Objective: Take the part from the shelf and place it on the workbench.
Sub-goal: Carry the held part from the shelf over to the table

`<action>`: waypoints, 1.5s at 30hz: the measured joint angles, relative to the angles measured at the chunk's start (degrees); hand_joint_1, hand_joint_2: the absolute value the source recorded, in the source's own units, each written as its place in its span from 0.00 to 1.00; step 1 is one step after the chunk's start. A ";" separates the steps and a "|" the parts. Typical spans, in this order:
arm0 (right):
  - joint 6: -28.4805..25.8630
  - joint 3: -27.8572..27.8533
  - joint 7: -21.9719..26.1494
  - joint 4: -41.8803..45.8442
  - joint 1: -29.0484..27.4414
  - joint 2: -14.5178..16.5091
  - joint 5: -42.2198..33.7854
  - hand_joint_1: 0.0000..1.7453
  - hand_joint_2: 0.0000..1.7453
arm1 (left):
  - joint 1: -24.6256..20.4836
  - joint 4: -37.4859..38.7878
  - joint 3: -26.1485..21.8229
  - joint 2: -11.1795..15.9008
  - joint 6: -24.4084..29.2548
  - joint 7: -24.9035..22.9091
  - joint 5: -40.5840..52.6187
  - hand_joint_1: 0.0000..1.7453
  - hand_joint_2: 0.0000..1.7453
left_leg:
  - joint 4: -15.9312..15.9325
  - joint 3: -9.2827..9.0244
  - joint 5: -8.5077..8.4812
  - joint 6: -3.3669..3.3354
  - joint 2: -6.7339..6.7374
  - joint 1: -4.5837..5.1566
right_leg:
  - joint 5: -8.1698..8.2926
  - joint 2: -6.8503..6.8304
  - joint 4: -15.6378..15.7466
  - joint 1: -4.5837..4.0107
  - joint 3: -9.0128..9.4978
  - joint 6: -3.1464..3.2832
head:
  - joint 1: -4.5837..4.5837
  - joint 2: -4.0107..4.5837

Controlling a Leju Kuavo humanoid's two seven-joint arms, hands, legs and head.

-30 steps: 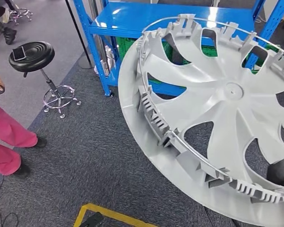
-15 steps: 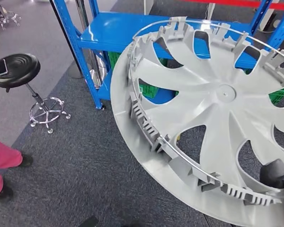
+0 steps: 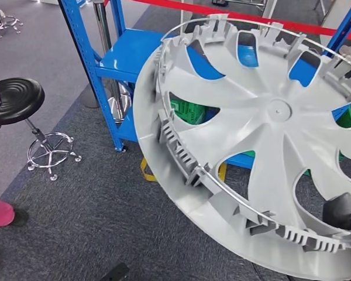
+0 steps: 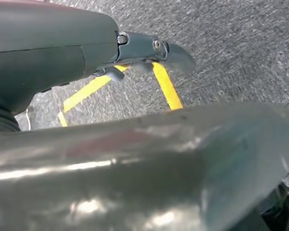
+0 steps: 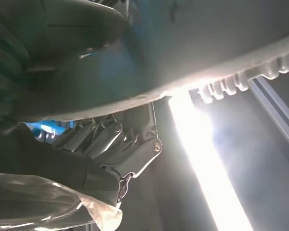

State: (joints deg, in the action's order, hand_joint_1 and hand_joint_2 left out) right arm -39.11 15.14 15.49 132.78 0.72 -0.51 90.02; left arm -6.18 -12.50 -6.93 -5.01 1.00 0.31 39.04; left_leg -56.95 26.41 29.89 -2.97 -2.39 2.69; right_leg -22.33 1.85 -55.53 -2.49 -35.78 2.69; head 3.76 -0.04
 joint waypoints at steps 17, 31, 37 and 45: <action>-0.02 0.38 -1.98 0.13 -0.80 -0.14 0.02 1.00 1.00 | 0.44 0.00 0.14 0.39 1.95 -0.31 0.53 0.00 0.00 | -1.42 5.15 -1.17 4.43 1.53 -4.84 | -3.00 -0.93 -2.09 4.06 1.08 -3.35 | 0.39 0.00; -0.02 0.97 -4.39 -0.16 -0.81 -0.59 -0.02 1.00 1.00 | 0.32 0.00 0.14 0.73 1.96 -0.25 0.10 0.00 0.00 | -1.54 5.19 -0.68 3.14 1.50 -3.80 | -3.21 -1.17 -1.29 4.80 1.29 -6.04 | 0.41 0.00; -0.02 1.30 -4.65 -0.40 -0.80 -0.82 -0.02 1.00 1.00 | 0.26 0.00 0.14 0.82 1.97 -0.20 0.08 0.00 0.00 | -1.51 5.19 -0.69 3.16 1.50 -3.83 | -3.41 -1.19 -1.85 4.72 0.92 -6.14 | 0.43 0.00; -0.02 1.36 -4.91 -0.63 -0.91 -1.06 -0.02 1.00 1.00 | 0.28 0.00 0.14 0.80 1.88 -0.03 -0.53 0.00 0.00 | -1.48 5.18 -0.81 3.35 1.50 -3.88 | -3.50 -1.19 -2.21 4.68 0.74 -6.01 | 0.42 0.00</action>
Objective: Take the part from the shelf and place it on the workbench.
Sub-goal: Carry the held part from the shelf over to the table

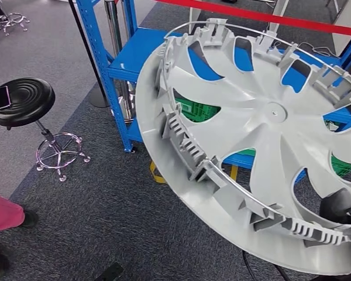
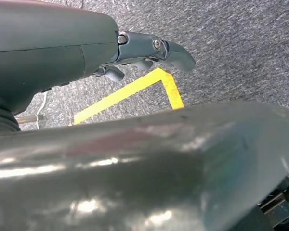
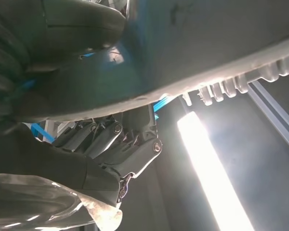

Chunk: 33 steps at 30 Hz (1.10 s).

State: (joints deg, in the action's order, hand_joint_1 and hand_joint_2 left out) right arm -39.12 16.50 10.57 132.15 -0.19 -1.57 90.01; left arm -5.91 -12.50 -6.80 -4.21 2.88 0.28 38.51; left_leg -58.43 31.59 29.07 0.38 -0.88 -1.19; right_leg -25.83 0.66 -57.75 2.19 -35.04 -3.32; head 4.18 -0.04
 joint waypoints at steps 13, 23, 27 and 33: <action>0.00 0.36 -0.26 -0.03 0.00 -0.24 0.00 1.00 1.00 | 0.00 0.00 0.00 -0.12 -0.50 0.09 -0.09 0.00 0.00 | 0.00 -0.01 -0.02 0.04 0.00 0.00 | -0.02 0.00 -0.10 0.00 -0.03 0.03 | -0.01 0.00; 0.00 0.41 -0.71 -0.11 0.00 -0.25 0.00 1.00 1.00 | 0.01 0.00 0.00 -0.14 -0.78 0.09 -0.32 0.00 0.00 | 0.00 0.00 -0.02 0.04 0.00 0.00 | -0.02 0.00 -0.10 0.00 -0.03 0.03 | -0.01 0.00; 0.00 0.45 -1.44 -0.37 0.01 -0.35 0.00 1.00 1.00 | 0.17 0.00 -0.03 -0.14 -1.00 -0.15 -0.78 0.00 0.00 | 0.00 0.00 -0.02 0.04 0.00 0.00 | -0.02 0.00 -0.10 0.00 -0.03 0.03 | -0.01 0.00; 0.00 0.51 -1.76 -0.50 0.01 -0.44 0.00 1.00 1.00 | 0.41 0.00 -0.22 -0.14 -1.02 -0.31 -1.36 0.00 0.00 | -0.01 0.00 -0.02 0.03 0.00 0.01 | -0.02 0.00 -0.09 0.00 -0.03 0.03 | -0.01 0.00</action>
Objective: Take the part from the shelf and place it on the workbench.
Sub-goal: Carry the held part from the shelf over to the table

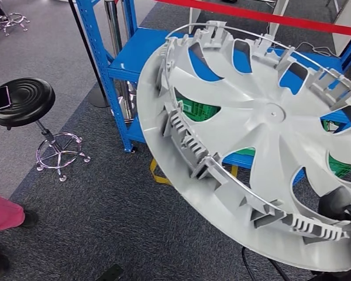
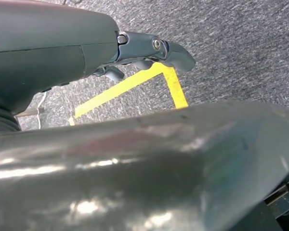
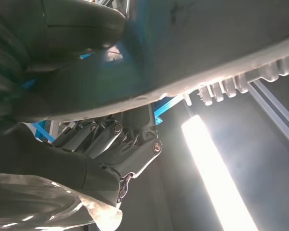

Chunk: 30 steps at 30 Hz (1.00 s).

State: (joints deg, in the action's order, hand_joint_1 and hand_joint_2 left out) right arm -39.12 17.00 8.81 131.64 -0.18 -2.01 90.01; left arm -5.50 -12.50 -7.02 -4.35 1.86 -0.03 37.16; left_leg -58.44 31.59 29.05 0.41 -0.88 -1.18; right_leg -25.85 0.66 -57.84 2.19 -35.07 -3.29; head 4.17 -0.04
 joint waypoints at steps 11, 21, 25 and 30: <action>0.00 0.70 -0.38 -0.38 0.03 -0.02 0.02 1.00 1.00 | 0.13 0.00 -0.13 0.10 0.09 -0.14 -0.13 0.00 0.00 | -0.42 0.22 0.12 -0.43 0.00 0.55 | 0.29 -0.02 0.18 0.51 0.07 -0.46 | 0.02 0.00; 0.00 1.09 -0.96 -0.90 0.09 -0.42 -0.02 1.00 1.00 | 0.27 0.00 -0.13 0.02 0.20 -0.22 0.00 0.00 0.00 | 1.07 0.15 -1.63 -1.97 0.39 0.48 | -7.30 -0.32 -15.03 0.14 -5.85 -0.46 | -0.20 0.00; 0.01 1.28 -1.40 -1.19 0.24 -0.45 -0.02 1.00 1.00 | 0.28 0.00 -0.13 0.02 0.21 -0.23 0.00 0.00 0.00 | 0.29 0.50 -1.39 -0.88 0.20 0.54 | -2.71 -0.29 -2.28 -0.02 1.54 0.04 | -0.23 0.00; 0.00 1.34 -2.02 -1.42 0.13 -0.46 -0.01 1.00 1.00 | 0.27 0.00 -0.13 0.01 0.22 -0.23 -0.07 0.00 0.00 | -1.16 1.54 -0.61 0.77 0.18 0.25 | -2.52 -0.40 -0.97 -0.52 1.93 1.82 | -0.11 0.00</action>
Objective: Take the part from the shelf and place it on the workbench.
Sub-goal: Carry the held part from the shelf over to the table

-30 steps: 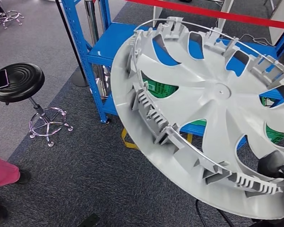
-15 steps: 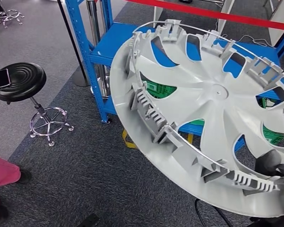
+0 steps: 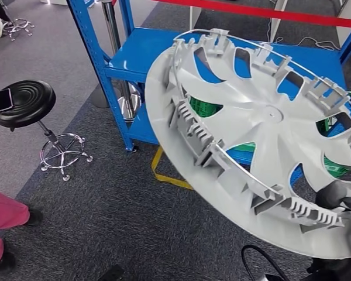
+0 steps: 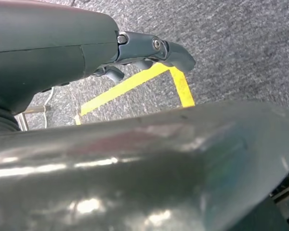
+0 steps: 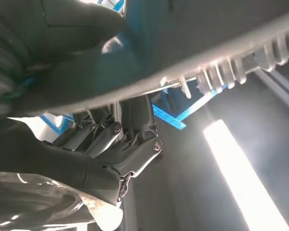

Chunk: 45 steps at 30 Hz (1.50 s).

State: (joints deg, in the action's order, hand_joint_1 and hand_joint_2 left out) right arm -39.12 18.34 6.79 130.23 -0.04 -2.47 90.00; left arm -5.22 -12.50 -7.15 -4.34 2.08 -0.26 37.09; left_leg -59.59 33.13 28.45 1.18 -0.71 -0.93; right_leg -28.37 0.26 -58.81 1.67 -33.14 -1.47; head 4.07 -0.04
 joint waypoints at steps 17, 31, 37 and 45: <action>0.00 0.08 -0.45 -0.46 0.04 -0.03 0.00 1.00 1.00 | 0.11 0.00 -0.02 0.07 0.09 -0.02 -0.02 0.00 0.00 | 2.48 -2.21 -0.85 -2.87 0.38 0.99 | -1.64 -0.42 -4.61 -1.03 -4.39 -0.54 | -0.07 0.00; 0.00 0.29 -0.85 -0.83 0.04 -0.48 -0.02 1.00 1.00 | 0.25 0.00 -0.02 -0.02 0.04 0.00 -0.02 0.00 0.00 | -0.46 1.81 -1.21 -0.59 0.33 0.89 | -0.46 -0.38 1.08 -0.91 1.76 1.05 | -0.02 0.00; 0.00 0.32 -0.87 -0.90 0.11 -0.48 -0.02 1.00 1.00 | 0.30 0.00 -0.02 -0.09 0.04 0.04 -0.02 0.00 0.00 | -13.79 5.63 5.59 -0.11 0.35 0.67 | 0.66 -0.81 1.12 -1.27 0.38 2.01 | 0.09 0.00; 0.00 0.32 -0.86 -0.93 0.24 -0.48 -0.01 1.00 1.00 | 0.25 0.00 -0.03 -0.07 0.07 0.09 -0.02 0.00 0.00 | 2.05 -2.20 -0.41 -1.99 0.37 1.16 | 1.67 -0.77 0.78 -1.42 -1.08 0.13 | 0.02 0.00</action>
State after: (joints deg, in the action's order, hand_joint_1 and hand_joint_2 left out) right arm -39.12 18.66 5.93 129.30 0.20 -2.95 89.99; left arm -4.97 -12.50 -7.17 -4.41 2.14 -0.17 37.07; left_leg -57.55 30.93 28.04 -0.81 -0.33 0.23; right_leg -26.70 -0.51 -58.03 0.25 -34.22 -1.34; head 4.09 -0.04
